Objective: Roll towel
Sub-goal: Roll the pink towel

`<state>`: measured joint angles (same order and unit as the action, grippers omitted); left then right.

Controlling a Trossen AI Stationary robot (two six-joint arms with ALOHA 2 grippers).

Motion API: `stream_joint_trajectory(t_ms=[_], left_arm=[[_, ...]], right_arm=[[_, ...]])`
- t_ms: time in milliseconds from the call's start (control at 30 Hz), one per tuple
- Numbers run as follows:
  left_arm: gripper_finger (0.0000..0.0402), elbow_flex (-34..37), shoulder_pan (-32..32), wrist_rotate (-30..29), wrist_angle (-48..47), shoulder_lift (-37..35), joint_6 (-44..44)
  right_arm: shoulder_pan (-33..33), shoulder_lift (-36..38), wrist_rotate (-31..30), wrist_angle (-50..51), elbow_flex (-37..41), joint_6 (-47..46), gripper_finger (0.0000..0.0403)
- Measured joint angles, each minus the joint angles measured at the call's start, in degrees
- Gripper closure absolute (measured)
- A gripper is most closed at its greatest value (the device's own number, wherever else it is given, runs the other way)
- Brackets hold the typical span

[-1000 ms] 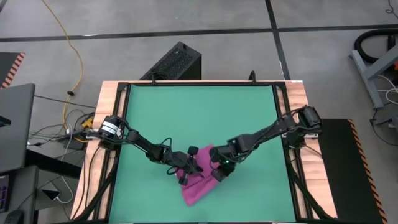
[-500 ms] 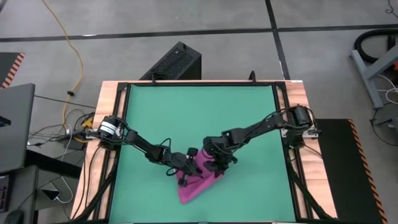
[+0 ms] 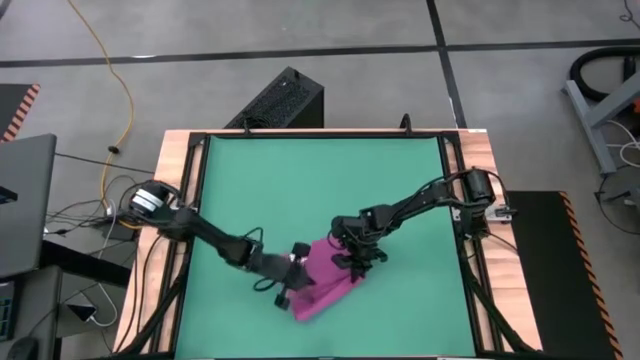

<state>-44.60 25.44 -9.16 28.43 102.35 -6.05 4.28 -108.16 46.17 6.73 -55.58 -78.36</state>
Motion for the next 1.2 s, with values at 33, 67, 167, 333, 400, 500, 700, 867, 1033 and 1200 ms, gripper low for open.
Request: stream_joint_trajectory(t_ms=[33, 67, 167, 333, 400, 500, 700, 867, 1033, 1200], left_arm=[[0.0401, -0.04, 1.79, -2.21, -0.01, 0.00, -1.00], [0.0401, -0.04, 3.68, -4.83, -0.05, 0.00, -2.19], [0.0402, -0.04, 9.32, -14.62, 0.48, 0.00, -6.11], [0.0401, -0.35, 17.28, -30.91, 3.01, -0.32, -11.55], [0.0401, -2.02, 19.65, -32.64, 3.37, -0.35, -13.64], [0.0401, -6.79, 21.37, -31.34, -4.27, -0.09, -14.74], [0.0401, -16.44, 20.62, -29.89, -20.86, 2.28, -15.01], [0.0401, -18.88, 20.26, -29.23, -22.02, 8.47, -16.53], [0.0401, -24.06, 20.40, -37.79, -28.89, 13.45, -16.89], [0.0401, -27.19, 19.08, -39.34, -35.39, 14.99, -11.18]], right_arm=[[-0.22, 0.05, 0.18, -0.11, 0.16, 0.13, 0.0391], [-0.38, 0.09, 0.38, -0.11, 0.45, 0.13, 0.0391], [-0.97, 0.04, 1.82, -0.12, 1.02, -0.22, 0.0392], [-2.30, 0.09, 2.13, -0.32, 1.84, 0.13, 0.0392], [-2.67, 0.09, 1.63, -0.66, 2.07, 0.32, 0.0392], [-2.98, 0.11, 0.97, -2.40, 2.75, -0.15, 0.0392], [-3.22, 0.22, -0.71, -3.02, 3.20, -0.40, 0.0392], [-3.20, 0.22, -1.89, -3.01, 3.23, -0.24, 0.0392], [-3.00, 0.23, -3.59, -4.07, 3.25, 0.39, 0.0392], [-2.72, 0.28, -5.23, -5.29, 3.25, 1.02, 0.0391]])
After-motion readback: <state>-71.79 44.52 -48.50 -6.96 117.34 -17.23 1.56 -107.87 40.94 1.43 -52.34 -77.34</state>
